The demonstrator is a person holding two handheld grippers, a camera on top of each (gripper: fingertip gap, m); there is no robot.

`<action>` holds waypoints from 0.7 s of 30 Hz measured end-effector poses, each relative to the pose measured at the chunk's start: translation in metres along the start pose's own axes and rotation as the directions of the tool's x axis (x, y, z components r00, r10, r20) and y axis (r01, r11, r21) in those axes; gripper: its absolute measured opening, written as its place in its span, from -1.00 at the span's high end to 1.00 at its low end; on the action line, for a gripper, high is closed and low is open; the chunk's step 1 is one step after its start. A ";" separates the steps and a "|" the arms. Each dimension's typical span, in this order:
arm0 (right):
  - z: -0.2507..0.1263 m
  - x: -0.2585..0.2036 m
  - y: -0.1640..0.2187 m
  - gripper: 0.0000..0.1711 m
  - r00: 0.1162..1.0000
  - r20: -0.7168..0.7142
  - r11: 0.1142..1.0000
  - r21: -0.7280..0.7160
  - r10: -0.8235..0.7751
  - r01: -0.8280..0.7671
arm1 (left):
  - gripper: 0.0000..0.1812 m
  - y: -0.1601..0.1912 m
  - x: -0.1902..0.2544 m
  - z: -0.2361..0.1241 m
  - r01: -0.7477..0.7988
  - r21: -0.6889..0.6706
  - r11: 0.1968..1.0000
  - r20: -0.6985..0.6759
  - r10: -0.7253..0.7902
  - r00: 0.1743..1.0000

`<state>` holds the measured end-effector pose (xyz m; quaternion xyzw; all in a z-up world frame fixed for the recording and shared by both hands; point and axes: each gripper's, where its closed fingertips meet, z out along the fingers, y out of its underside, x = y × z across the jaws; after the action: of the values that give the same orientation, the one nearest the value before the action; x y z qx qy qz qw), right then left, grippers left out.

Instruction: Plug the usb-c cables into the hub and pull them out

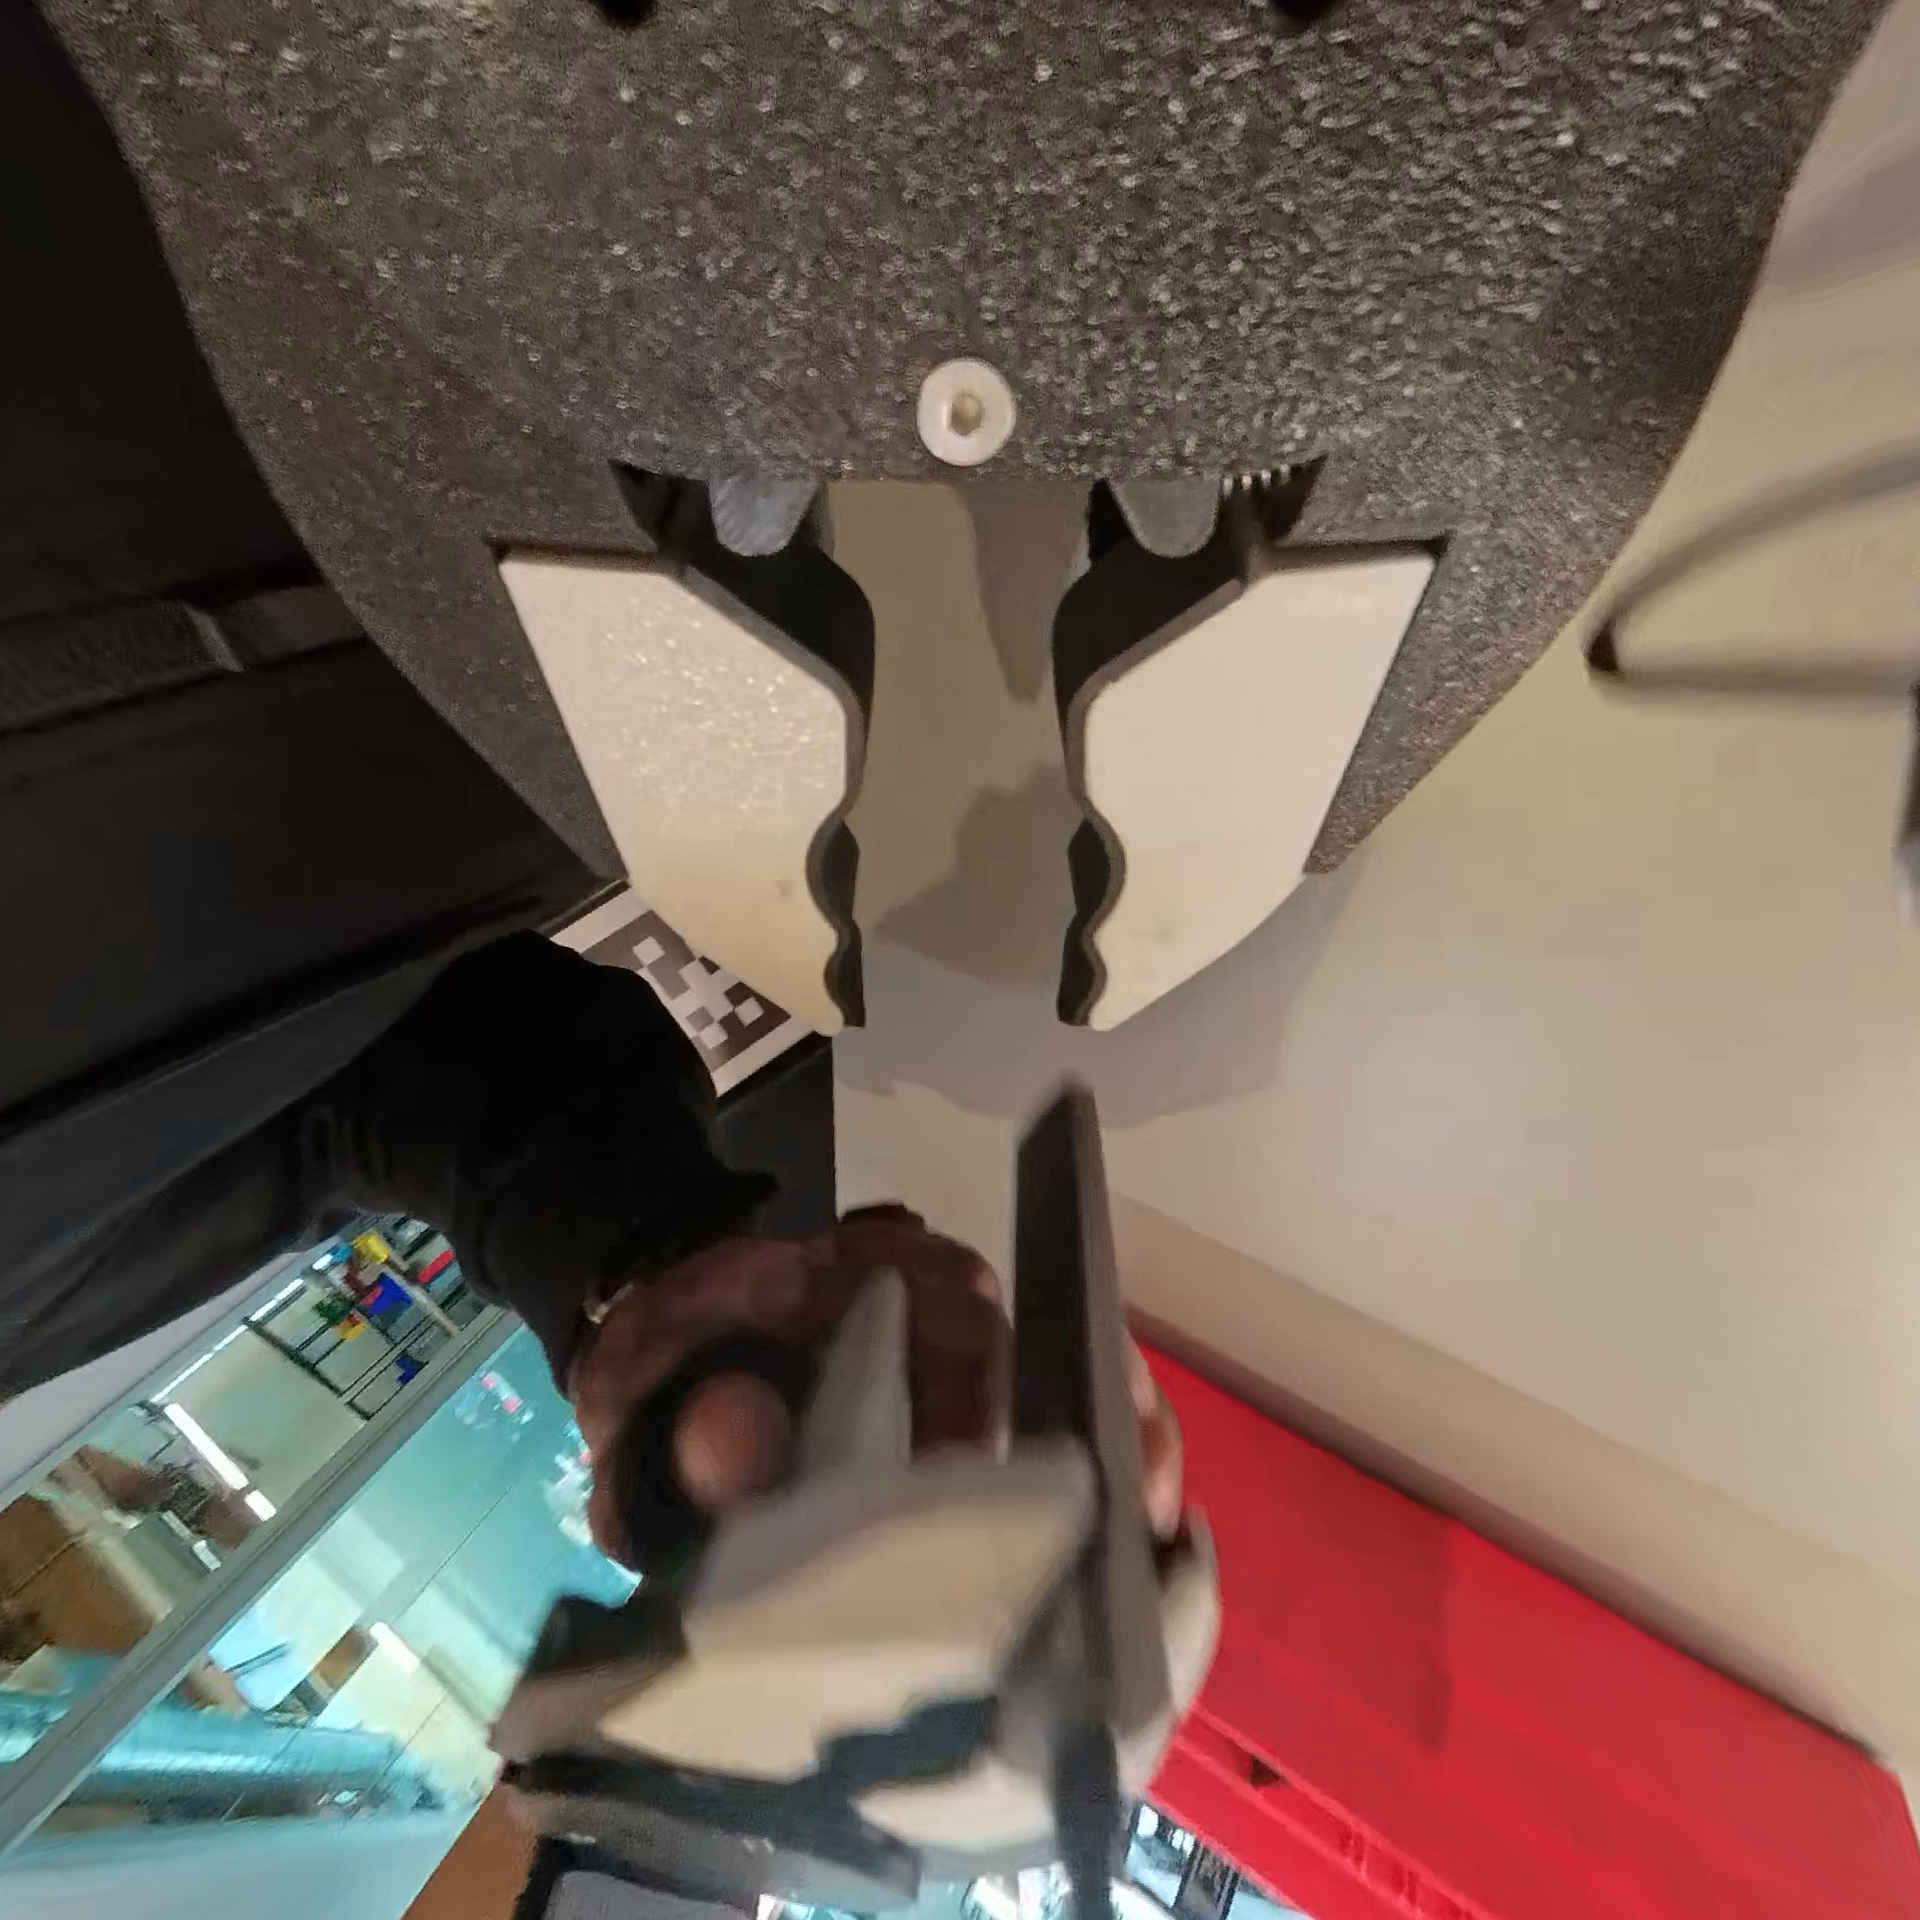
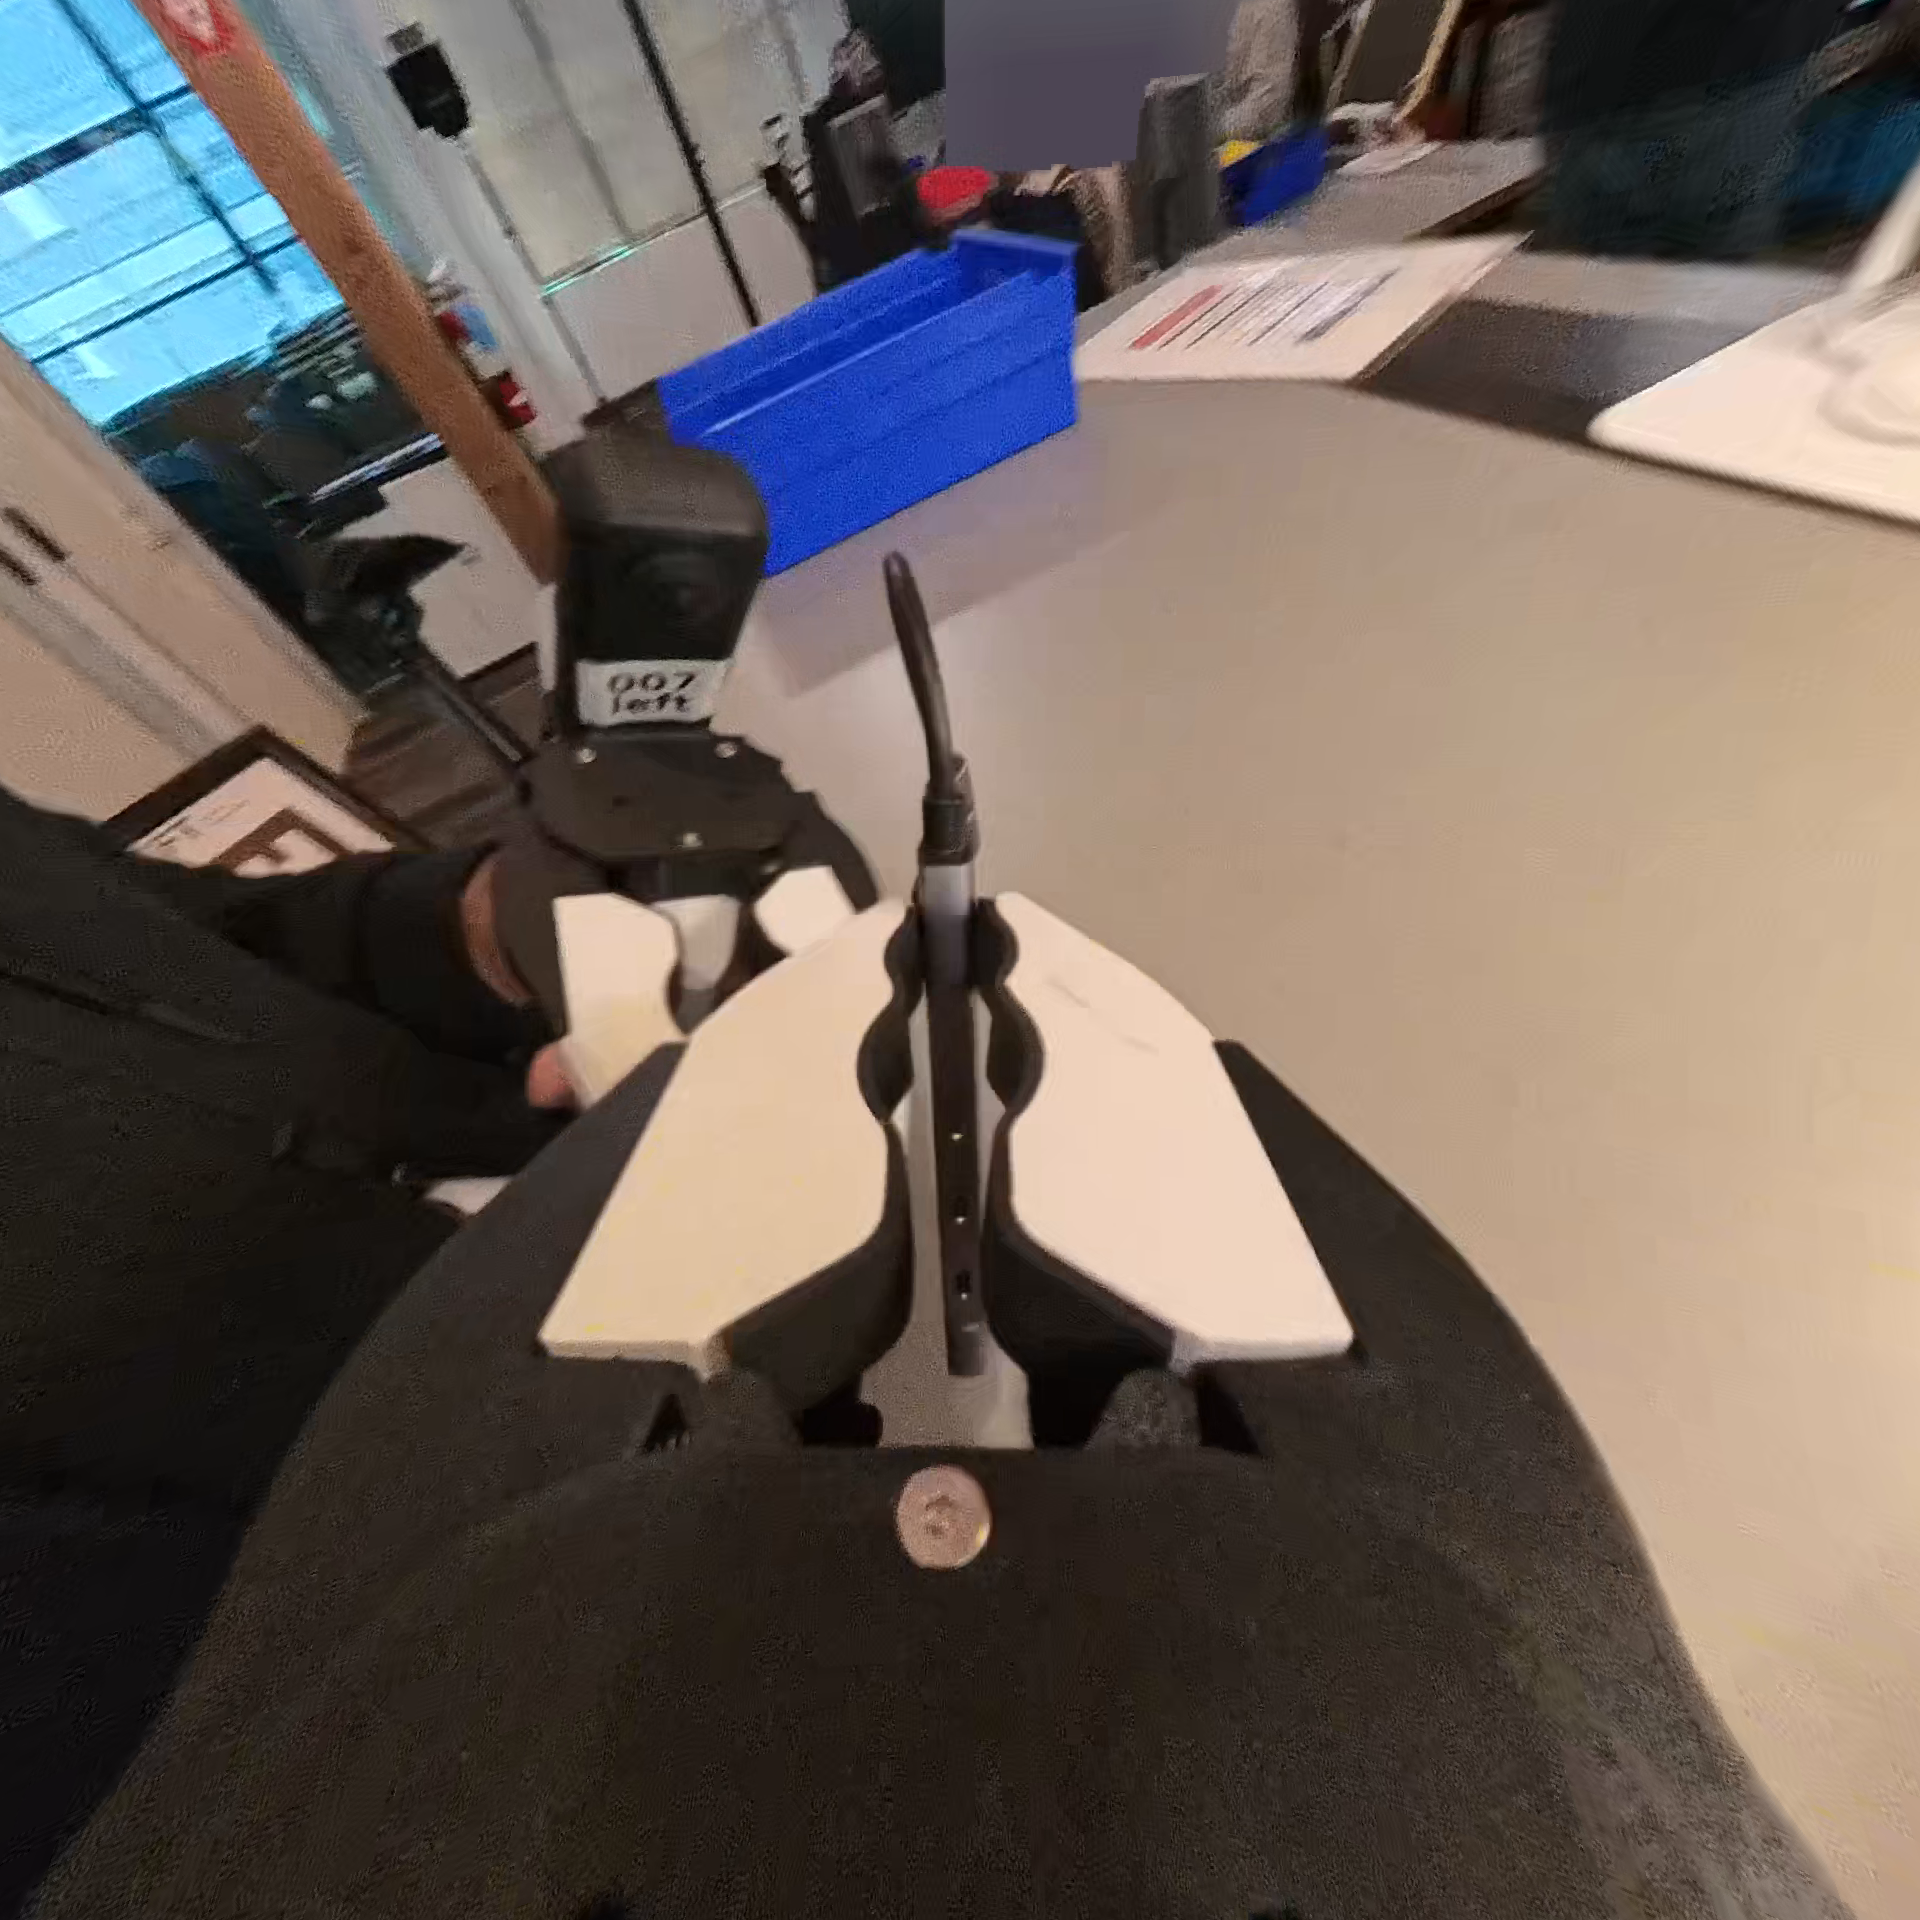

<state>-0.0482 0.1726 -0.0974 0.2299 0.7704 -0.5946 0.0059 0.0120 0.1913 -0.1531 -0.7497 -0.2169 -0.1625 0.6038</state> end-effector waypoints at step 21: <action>-0.201 0.318 0.007 0.82 0.578 -0.473 0.650 -0.748 -0.665 0.135 | 0.61 0.001 -0.021 -0.003 0.113 0.107 0.988 0.086 -0.122 0.989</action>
<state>-0.2770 0.4693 -0.1348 0.2304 0.8927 -0.1378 -0.3621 -0.0056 0.1850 -0.1638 -0.7105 -0.2965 -0.1518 0.6198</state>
